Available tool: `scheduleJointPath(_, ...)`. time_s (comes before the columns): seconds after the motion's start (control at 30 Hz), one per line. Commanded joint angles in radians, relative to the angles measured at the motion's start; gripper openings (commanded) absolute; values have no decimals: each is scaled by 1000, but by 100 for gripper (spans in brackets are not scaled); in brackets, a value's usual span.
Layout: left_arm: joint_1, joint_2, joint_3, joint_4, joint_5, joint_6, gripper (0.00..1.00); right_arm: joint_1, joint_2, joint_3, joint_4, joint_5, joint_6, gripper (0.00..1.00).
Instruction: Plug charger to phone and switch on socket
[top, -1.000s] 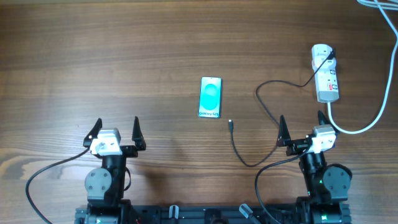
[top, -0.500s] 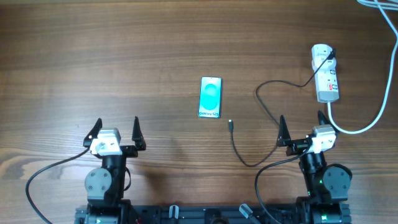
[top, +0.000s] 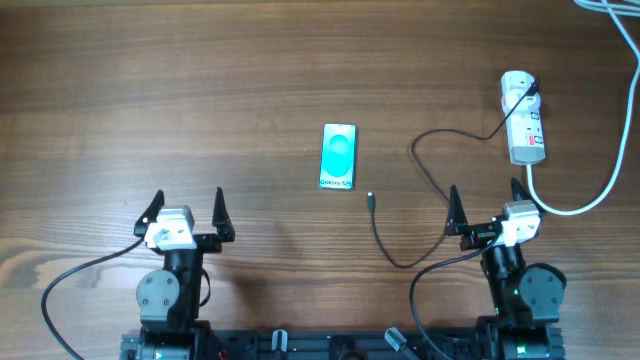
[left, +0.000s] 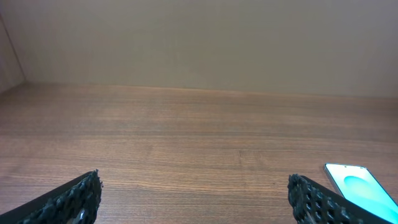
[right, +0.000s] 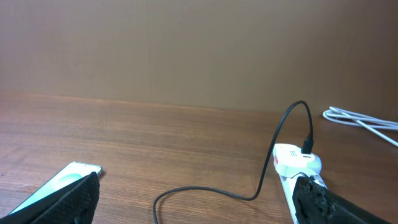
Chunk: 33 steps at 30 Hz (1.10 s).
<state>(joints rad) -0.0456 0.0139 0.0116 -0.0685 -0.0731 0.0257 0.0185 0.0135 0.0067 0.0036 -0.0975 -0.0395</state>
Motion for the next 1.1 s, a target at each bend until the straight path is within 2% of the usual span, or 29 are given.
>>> scheduleJointPath(0.0, 2, -1, -6, 0, 13, 19, 100, 6, -2, -2, 2, -9, -6, 100)
scheduleJointPath(0.67, 2, -1, -6, 1, 14, 19, 100, 6, -2, -2, 2, -9, -6, 100)
scheduleJointPath(0.7, 2, -1, -6, 14, 60, 15, 100, 6, -2, -2, 2, -9, -6, 100)
scheduleJointPath(0.8, 2, -1, -6, 22, 410, 11, 100, 6, -2, -2, 2, -9, -6, 100)
scheduleJointPath(0.87, 2, -1, -6, 35, 558, 12, 100, 6, -2, -2, 2, -9, -6, 100)
scheduleJointPath(0.97, 2, -1, -6, 85, 563, 12, 100, 6, -2, -2, 2, -9, -6, 100)
scheduleJointPath(1.07, 3, -1, -6, 251, 562, 11, 100, 6, -2, -2, 2, -9, -6, 100)
